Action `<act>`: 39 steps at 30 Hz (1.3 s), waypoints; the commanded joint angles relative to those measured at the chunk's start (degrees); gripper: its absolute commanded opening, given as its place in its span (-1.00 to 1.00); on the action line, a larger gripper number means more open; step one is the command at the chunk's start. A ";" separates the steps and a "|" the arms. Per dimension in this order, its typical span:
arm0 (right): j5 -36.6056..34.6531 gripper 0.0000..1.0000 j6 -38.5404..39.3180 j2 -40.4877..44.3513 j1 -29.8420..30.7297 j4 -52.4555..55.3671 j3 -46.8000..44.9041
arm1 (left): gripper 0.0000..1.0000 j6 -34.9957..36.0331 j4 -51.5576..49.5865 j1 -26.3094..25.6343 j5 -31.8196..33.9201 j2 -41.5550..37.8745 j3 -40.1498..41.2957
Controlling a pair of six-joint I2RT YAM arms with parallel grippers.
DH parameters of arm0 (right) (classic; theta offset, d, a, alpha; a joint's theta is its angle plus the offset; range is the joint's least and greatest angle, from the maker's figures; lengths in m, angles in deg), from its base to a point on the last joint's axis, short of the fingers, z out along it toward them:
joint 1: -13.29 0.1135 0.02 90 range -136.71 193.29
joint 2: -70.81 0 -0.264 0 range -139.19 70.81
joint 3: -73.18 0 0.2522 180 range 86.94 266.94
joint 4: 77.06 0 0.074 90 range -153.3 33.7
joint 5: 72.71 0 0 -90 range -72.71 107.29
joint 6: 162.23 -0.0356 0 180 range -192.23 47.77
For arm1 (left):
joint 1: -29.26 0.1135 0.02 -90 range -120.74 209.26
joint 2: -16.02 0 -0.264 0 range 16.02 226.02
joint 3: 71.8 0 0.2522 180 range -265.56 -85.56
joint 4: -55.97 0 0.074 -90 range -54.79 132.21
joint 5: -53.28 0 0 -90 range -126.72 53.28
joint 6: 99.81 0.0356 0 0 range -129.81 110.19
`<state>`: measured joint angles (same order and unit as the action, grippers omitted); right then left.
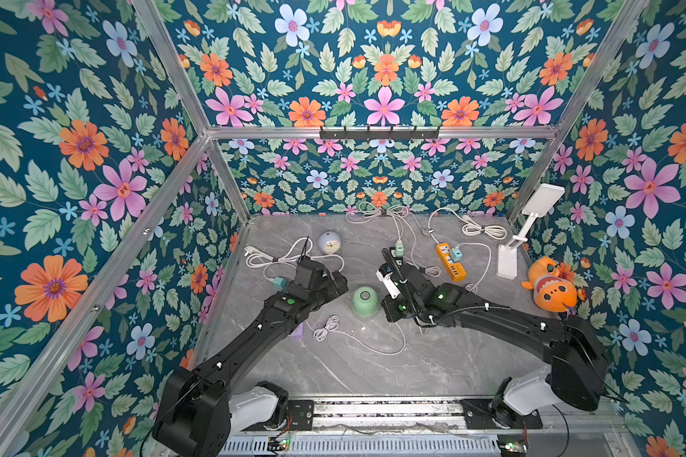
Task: Charge the cordless meat grinders
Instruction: Move the cordless meat grinder to the center of the board.
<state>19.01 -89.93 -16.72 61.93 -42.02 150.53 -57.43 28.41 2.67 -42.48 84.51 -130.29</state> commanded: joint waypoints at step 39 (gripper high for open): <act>17.03 0.37 -4.20 -20.30 -6.20 1.79 21.54 | 0.94 2.66 22.15 10.51 -11.41 2.35 9.39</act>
<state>35.80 -93.69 -39.89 55.72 -39.38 174.20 -52.90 41.81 13.12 -49.95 85.74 -121.53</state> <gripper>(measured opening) 0.664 0.970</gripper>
